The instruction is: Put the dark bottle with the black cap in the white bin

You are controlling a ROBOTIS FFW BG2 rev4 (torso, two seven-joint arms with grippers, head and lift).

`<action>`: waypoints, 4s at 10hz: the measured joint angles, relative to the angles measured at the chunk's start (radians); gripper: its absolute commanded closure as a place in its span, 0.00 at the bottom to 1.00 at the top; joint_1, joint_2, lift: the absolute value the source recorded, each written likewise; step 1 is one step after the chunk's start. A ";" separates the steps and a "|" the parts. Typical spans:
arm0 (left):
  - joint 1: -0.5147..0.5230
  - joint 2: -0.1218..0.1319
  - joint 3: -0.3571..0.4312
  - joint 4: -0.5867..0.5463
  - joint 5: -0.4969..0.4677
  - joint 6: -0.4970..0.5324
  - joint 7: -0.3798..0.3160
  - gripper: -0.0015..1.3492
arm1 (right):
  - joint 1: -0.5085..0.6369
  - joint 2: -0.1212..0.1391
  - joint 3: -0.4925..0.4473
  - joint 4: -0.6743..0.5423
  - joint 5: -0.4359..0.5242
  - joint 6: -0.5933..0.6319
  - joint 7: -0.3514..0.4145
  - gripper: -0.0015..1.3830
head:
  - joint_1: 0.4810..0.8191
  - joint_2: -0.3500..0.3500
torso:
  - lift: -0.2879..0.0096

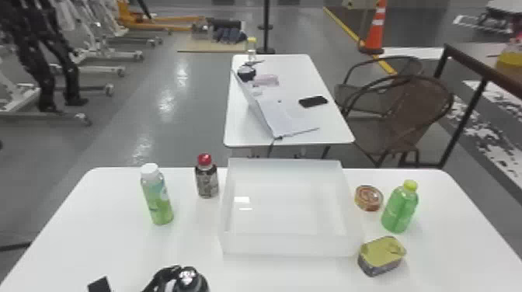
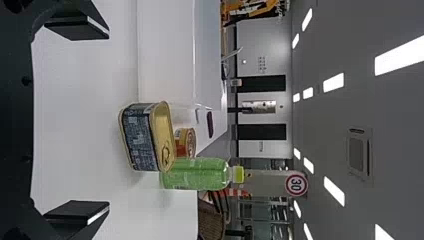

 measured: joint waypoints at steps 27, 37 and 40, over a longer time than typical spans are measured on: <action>-0.497 -0.205 -0.240 0.142 -0.269 0.164 0.194 0.08 | -0.024 -0.001 -0.003 0.030 -0.017 -0.008 0.006 0.07 | 0.20 0.50 | 0.63; 0.150 -0.256 0.326 -0.373 -0.281 0.134 0.335 0.12 | -0.012 -0.011 -0.003 0.014 -0.014 -0.010 0.006 0.07 | 0.20 0.50 | 0.63; 0.296 -0.257 0.370 -0.379 -0.296 0.034 0.448 0.12 | -0.004 -0.013 -0.003 0.007 -0.014 -0.008 0.005 0.07 | 0.20 0.50 | 0.63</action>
